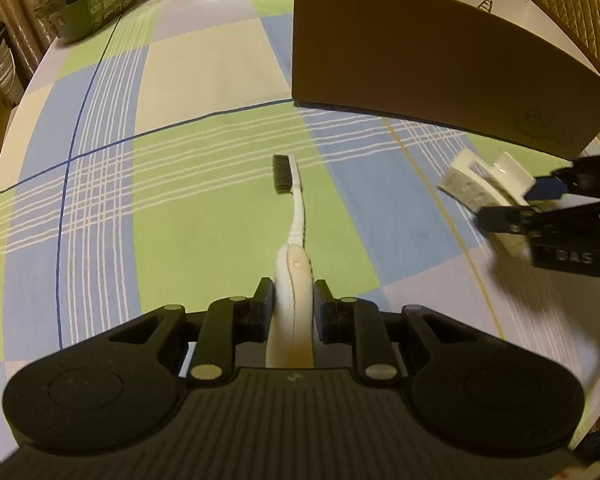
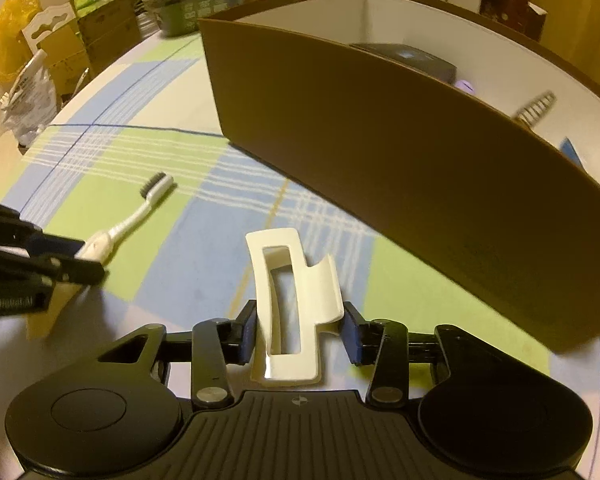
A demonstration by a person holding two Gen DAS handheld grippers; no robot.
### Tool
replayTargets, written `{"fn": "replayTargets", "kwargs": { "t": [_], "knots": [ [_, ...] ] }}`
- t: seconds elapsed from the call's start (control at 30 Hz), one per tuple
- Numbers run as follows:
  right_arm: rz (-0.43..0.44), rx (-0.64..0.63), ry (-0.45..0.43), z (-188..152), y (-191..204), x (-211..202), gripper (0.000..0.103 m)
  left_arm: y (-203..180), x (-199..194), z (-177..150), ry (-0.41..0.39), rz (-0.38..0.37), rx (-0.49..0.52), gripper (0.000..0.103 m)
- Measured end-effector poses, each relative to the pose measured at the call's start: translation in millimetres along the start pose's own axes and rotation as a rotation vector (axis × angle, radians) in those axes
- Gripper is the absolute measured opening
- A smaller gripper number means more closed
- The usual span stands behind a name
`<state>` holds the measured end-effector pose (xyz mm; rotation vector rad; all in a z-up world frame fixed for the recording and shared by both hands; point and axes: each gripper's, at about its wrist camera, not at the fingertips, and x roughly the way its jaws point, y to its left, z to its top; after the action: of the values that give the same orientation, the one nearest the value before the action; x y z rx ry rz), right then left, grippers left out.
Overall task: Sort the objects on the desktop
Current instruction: 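Grasp the white toothbrush with the left tool while the right grasps the cream claw clip, then lift and carry the toothbrush with left tool while right carries the claw clip to the box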
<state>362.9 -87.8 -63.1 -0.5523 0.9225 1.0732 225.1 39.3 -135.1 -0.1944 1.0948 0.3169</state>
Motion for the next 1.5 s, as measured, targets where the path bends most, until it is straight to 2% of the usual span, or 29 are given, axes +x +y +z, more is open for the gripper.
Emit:
{"fn": "replayTargets", "kwargs": {
  "t": [0.2,0.43,0.67,0.97,1.2,1.5],
  "knots": [
    [-0.015,0.054,0.005,-24.0,-18.5,-20.9,0.04,-1.5,-4.0,-9.0,-0.003,0.004,0.016,0.018],
    [-0.027,0.071,0.006,-33.4,-30.4,-30.2,0.04,-12.8,2.2,2.5,0.013,0.015,0.02,0.018],
    [-0.009,0.038,-0.006,-38.6,-37.0,-35.0,0.04,-27.6,3.1,1.9,0.004,0.032,0.004,0.017],
    [0.05,0.013,-0.005,-51.7,-50.4,-46.4,0.038,-58.9,-10.9,-20.9,0.008,0.012,-0.017,0.016],
    [0.094,0.049,-0.016,-56.5,-57.6,-59.4,0.038,-75.5,-33.6,-28.0,-0.027,-0.019,-0.027,0.016],
    [0.101,0.107,-0.055,-50.0,-59.8,-76.8,0.038,-79.9,-62.2,-12.9,-0.103,-0.051,0.002,0.016]
  ]
}}
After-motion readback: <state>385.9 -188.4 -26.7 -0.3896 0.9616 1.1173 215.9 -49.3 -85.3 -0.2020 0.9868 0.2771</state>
